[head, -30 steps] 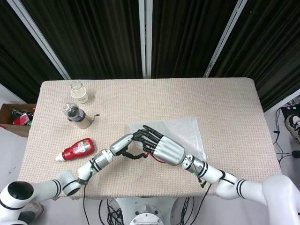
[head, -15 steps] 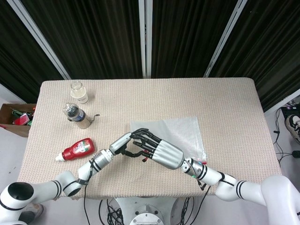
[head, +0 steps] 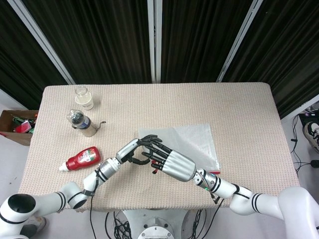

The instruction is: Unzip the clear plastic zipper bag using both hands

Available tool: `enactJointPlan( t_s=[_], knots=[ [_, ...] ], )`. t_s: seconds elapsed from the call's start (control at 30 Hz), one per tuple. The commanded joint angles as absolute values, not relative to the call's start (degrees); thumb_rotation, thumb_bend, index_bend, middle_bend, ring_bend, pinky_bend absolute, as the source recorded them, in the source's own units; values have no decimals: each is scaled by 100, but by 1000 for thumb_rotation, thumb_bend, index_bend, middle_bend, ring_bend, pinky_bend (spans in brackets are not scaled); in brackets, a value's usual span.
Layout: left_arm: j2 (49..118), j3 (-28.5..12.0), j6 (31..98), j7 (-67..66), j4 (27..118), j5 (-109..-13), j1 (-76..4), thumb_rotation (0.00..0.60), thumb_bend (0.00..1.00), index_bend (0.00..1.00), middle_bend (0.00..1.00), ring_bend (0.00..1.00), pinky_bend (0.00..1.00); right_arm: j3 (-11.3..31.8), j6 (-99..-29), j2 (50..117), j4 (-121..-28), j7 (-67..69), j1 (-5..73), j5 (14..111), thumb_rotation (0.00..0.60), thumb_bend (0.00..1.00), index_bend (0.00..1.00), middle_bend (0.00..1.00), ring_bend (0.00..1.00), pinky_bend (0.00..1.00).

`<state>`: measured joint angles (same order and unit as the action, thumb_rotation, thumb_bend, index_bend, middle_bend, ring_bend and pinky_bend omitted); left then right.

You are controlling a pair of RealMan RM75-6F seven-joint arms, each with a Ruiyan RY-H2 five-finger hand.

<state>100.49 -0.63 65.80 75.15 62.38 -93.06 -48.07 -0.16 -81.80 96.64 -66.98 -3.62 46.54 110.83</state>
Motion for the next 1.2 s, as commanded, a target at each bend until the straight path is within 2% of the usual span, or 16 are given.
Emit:
enactJointPlan(
  t_s=[0.03, 1.2],
  knots=[
    [10046, -81, 6584, 7619, 6238, -9291, -4800, 600, 377, 599, 208, 78, 135, -30, -8186, 9657, -6699, -373, 4641, 11093, 600, 597, 1000, 157, 0, 0],
    [9893, 6, 6850, 8239, 6329, -9459, -4721, 600, 380, 612, 208, 78, 135, -66, -8377, 9561, -6665, -274, 4371, 11037, 600, 595, 1000, 159, 0, 0]
  ],
)
